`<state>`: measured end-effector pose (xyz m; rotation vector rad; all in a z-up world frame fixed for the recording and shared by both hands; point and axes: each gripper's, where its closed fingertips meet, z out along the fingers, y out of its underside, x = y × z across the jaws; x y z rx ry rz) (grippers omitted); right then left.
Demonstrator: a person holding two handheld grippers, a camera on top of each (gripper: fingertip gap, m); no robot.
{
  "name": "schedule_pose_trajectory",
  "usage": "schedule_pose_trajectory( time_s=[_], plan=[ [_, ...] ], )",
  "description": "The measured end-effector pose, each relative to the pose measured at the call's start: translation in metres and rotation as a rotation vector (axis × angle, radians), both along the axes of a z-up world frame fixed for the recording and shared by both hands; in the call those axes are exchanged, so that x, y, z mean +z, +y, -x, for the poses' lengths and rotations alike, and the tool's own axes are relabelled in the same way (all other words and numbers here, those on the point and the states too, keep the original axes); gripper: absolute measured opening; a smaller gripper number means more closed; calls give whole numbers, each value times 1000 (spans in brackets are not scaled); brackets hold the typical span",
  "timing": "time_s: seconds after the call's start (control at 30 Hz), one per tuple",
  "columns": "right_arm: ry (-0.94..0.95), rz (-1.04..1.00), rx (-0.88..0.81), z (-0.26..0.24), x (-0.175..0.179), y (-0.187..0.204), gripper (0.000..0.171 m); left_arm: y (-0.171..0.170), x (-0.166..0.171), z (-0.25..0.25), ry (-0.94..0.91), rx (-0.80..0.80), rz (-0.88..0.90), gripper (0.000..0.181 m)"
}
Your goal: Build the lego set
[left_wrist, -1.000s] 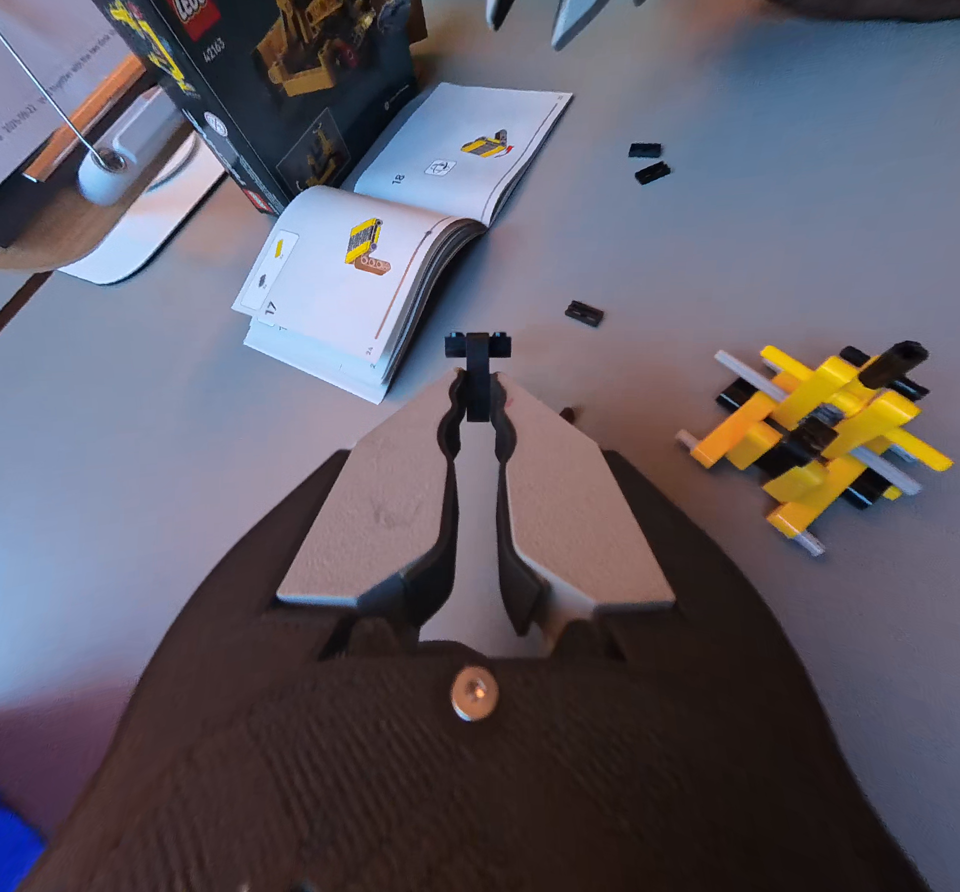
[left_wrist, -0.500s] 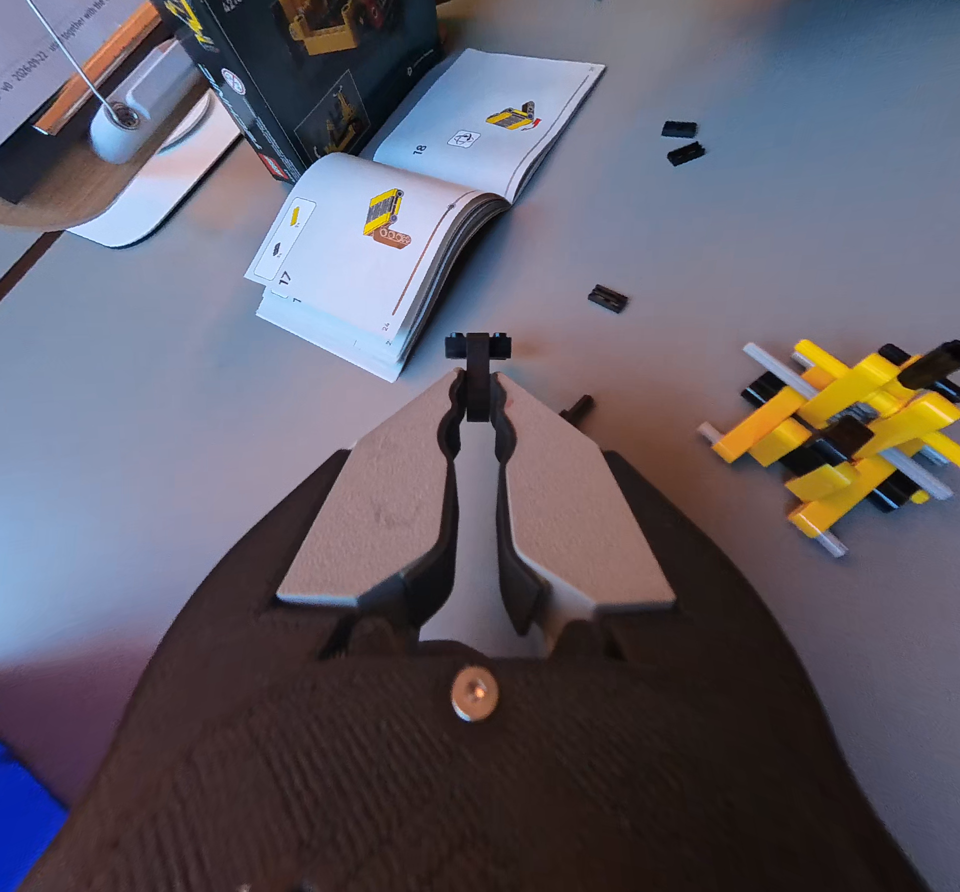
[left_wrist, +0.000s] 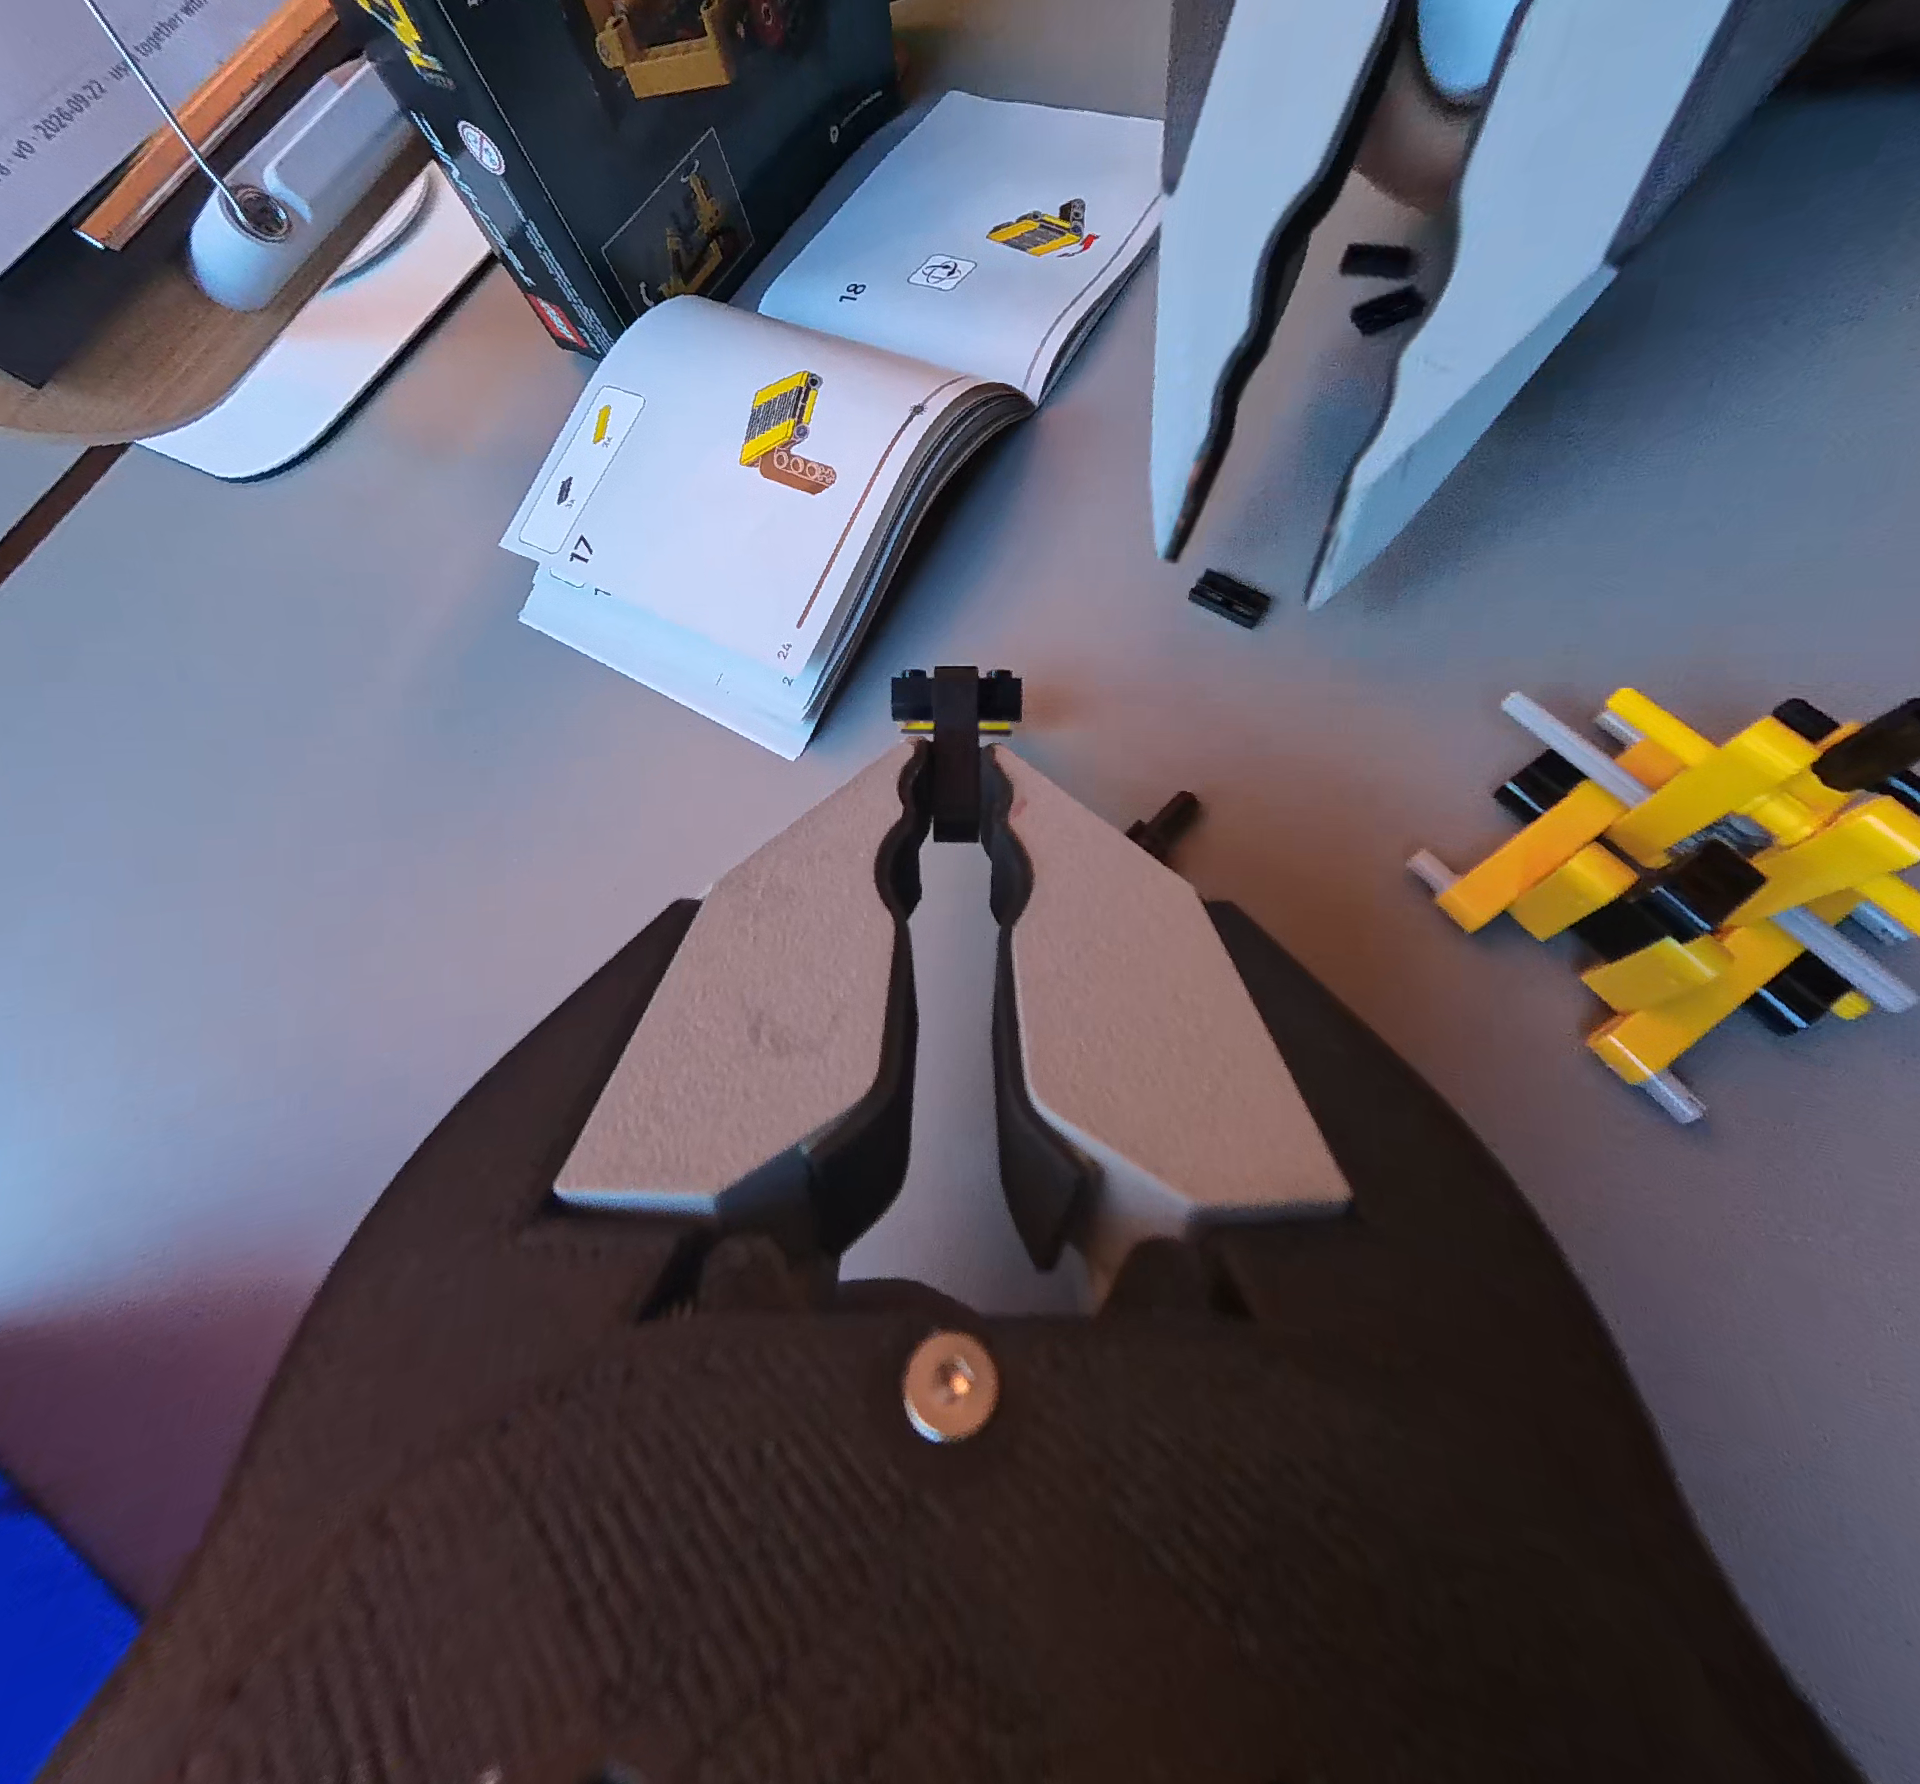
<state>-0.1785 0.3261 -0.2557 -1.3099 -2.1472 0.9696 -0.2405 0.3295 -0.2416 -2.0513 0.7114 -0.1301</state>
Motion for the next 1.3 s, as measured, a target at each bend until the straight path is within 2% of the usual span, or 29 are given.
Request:
schedule_pose_trajectory(
  time_s=[0.27, 0.4, 0.5, 0.73, 0.83, 0.93, 1.17, 1.3],
  plan=[
    [-45, -33, 16, -5, -12, 3, 12, 0, 0, 1, -5, 1, 4, 4],
    [-96, -90, 52, -34, -13, 20, 12, 0, 0, 0, -2, -1, 3, 5],
    [-146, -56, 59, -61, -13, 31, 12, 0, 0, 0, -1, -2, 1, 5],
    [-11, 19, 46, -55, 16, 31, 21, 0, 3, -2, -9, -12, -20, 4],
    [76, -12, -20, -41, 26, 41, 29, -2, 8, -11, -31, -49, -43, 4],
    [158, 55, -3, -25, 38, 27, 30, -6, 13, -24, -53, -112, -71, 4],
    [177, 5, 93, -2, 30, -14, 37, -19, 20, -54, -55, -251, -109, 4],
    [169, 6, 100, 3, 25, -20, 25, -23, 14, -62, -31, -290, -99, 4]
  ],
)
